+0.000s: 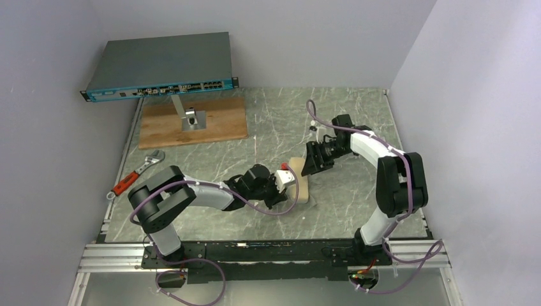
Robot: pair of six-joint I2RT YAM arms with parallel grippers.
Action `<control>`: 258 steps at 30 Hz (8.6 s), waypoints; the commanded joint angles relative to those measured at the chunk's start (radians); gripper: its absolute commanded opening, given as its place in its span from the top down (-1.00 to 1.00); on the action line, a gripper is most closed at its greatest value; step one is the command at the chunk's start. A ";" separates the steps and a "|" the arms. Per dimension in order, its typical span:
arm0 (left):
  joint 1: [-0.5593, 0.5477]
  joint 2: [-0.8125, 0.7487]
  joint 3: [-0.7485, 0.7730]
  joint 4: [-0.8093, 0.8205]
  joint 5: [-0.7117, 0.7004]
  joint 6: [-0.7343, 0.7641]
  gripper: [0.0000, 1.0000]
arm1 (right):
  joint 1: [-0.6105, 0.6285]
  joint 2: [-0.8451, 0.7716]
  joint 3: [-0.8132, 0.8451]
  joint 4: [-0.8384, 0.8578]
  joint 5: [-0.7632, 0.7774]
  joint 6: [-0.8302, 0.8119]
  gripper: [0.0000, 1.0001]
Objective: Open the umbrella
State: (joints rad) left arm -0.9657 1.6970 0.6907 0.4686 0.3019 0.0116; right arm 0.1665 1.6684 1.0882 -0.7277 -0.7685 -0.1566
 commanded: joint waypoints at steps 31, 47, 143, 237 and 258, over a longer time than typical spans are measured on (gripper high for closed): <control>0.239 0.065 0.168 -0.006 0.022 0.120 1.00 | 0.099 0.191 0.019 0.001 0.150 -0.354 1.00; 0.230 0.015 0.083 0.023 0.087 0.028 1.00 | 0.057 0.152 0.210 -0.038 0.127 -0.371 0.37; 0.284 0.112 0.239 -0.026 0.311 0.213 1.00 | 0.121 -0.152 -0.301 -0.321 -0.050 -2.501 1.00; -0.096 0.142 0.442 -0.554 -0.190 0.518 -0.11 | 0.013 0.028 -0.058 0.249 -0.020 -0.353 0.23; -0.077 0.185 0.496 -0.604 -0.240 0.563 -0.25 | 0.013 -0.039 -0.103 0.276 -0.013 -0.365 0.82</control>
State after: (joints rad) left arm -1.0569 1.8271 1.1625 -0.0734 0.1146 0.5747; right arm 0.1738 1.6665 0.9916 -0.4171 -0.7288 -0.5308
